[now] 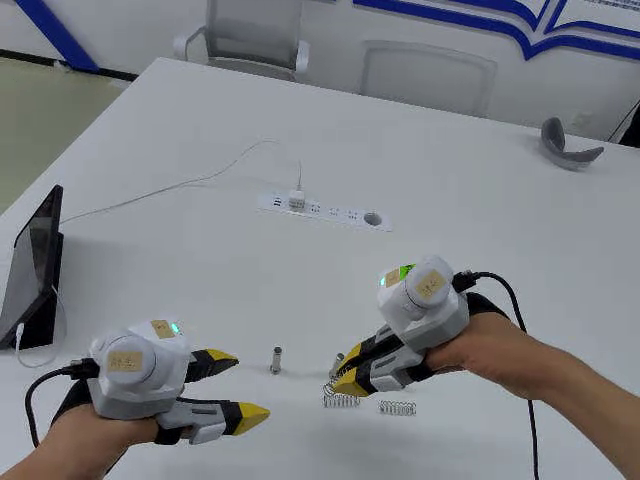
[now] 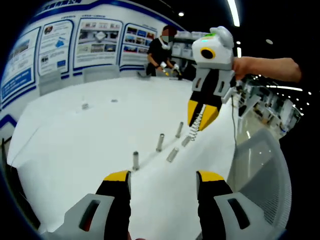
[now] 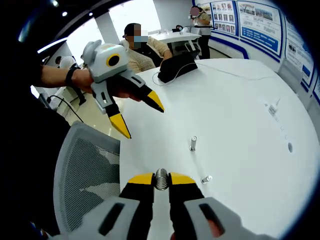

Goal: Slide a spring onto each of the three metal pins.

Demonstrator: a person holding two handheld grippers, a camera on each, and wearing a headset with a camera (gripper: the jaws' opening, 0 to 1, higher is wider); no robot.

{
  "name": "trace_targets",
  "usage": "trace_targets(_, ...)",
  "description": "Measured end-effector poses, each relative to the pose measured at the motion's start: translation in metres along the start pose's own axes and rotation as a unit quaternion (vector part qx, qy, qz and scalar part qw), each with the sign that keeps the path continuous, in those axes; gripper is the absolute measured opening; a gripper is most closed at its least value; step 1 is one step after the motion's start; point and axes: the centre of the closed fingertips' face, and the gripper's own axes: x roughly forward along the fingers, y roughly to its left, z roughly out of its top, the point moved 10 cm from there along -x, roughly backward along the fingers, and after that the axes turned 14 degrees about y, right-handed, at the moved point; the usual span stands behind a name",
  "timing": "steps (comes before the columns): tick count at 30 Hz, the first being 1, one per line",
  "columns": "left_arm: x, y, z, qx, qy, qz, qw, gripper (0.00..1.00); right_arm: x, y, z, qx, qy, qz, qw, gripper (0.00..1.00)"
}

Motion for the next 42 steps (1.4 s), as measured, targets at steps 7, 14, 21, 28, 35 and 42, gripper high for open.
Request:
trace_targets(7,-0.005,0.009,-0.009,-0.023,-0.003,0.019,0.9996,0.60,0.008,-0.010,0.012,-0.008,0.012,-0.008,0.9999,0.12)
trace_targets(14,-0.011,0.015,-0.016,-0.034,-0.003,0.031,0.9989,0.63,0.017,-0.021,0.024,-0.017,0.026,-0.018,0.9994,0.12)
trace_targets(21,-0.016,0.017,-0.024,-0.052,-0.008,0.037,0.9979,0.65,0.027,-0.033,0.036,-0.028,0.034,-0.022,0.9988,0.12)
trace_targets(28,-0.021,0.017,-0.033,-0.068,-0.008,0.044,0.9967,0.66,0.036,-0.044,0.046,-0.039,0.042,-0.025,0.9981,0.12)
trace_targets(35,-0.025,0.018,-0.038,-0.075,-0.007,0.049,0.9960,0.67,0.045,-0.052,0.054,-0.052,0.050,-0.033,0.9969,0.12)
trace_targets(42,-0.028,0.021,-0.039,-0.081,-0.008,0.052,0.9954,0.67,0.051,-0.057,0.061,-0.057,0.051,-0.034,0.9965,0.12)
